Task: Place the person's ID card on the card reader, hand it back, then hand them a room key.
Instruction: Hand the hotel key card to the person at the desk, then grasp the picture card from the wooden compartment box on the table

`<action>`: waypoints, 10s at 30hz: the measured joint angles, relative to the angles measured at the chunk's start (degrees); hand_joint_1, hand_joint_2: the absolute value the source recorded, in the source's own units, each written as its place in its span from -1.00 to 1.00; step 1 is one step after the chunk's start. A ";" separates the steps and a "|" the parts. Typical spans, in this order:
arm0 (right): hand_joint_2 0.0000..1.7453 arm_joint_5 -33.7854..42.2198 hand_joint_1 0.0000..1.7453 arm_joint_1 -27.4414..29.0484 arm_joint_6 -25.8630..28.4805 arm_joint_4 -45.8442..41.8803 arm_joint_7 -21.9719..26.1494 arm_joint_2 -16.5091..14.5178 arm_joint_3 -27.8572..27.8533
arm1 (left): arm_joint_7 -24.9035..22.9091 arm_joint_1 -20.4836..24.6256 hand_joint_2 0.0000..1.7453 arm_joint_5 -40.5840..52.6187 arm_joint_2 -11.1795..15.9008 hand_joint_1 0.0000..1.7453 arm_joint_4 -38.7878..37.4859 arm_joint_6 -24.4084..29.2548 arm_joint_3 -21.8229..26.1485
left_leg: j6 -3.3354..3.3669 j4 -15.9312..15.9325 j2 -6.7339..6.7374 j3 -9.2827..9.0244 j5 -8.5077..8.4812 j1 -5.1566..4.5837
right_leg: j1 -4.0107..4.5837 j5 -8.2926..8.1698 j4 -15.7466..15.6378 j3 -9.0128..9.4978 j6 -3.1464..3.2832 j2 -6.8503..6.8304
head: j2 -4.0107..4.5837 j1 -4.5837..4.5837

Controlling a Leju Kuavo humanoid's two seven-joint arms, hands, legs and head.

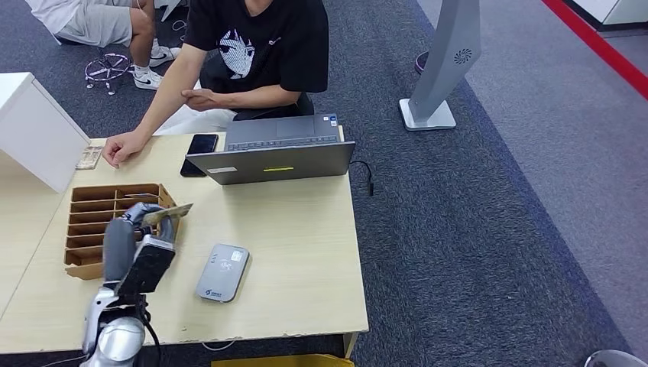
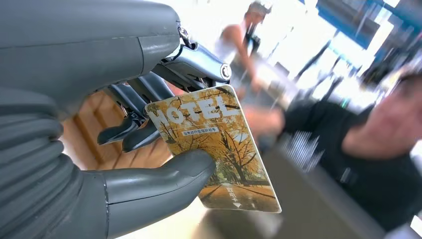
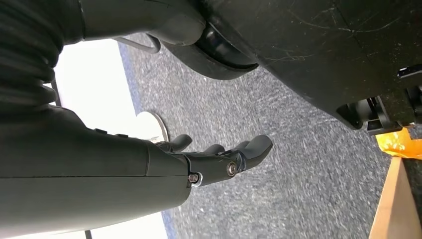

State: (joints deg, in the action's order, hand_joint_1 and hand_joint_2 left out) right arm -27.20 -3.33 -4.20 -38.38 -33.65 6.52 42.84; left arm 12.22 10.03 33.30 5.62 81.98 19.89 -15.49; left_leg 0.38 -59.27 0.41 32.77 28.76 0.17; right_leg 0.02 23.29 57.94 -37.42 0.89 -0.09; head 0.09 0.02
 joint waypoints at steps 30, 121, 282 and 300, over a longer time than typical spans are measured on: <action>1.00 1.60 -1.00 -0.13 0.02 0.02 0.20 0.12 0.33 | -7.94 13.88 1.00 3.22 7.35 1.00 -7.47 4.09 12.85 | -0.13 0.00 0.02 -0.06 -0.13 0.01 | 0.01 -0.09 0.01 -0.01 0.12 0.03 | -0.01 0.01; 1.00 10.55 -1.00 2.60 15.62 2.35 -1.04 -0.45 -3.04 | -28.14 -21.17 1.00 9.33 23.28 -1.00 21.31 -16.17 5.52 | -0.14 0.04 0.41 0.04 0.13 0.01 | 0.01 0.08 0.02 -0.17 0.10 0.31 | -0.01 -0.01; 1.00 23.13 -1.00 9.16 24.61 -9.51 -3.90 3.71 -1.43 | -23.58 -3.60 1.00 13.91 14.56 -1.00 -1.83 -21.24 -0.33 | -0.14 0.03 0.39 0.03 0.13 0.01 | 0.01 0.07 0.01 -0.18 0.10 0.34 | 0.00 0.00; 1.00 34.49 -1.00 13.75 34.18 -12.09 0.04 3.90 -3.50 | -24.11 -3.93 1.00 13.31 15.77 1.00 -1.83 -21.09 -0.33 | -0.14 0.03 0.37 0.07 0.16 0.02 | 0.01 0.10 0.01 -0.18 0.09 0.32 | -0.01 0.01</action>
State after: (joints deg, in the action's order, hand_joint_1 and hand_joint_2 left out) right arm 7.29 10.42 29.98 -50.47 -33.61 10.43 39.35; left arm -11.89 6.10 46.62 21.39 80.15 -1.20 -15.82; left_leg 0.24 -59.24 0.78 32.83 28.92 0.19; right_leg 0.03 23.40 57.95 -37.60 0.98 0.22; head 0.08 0.03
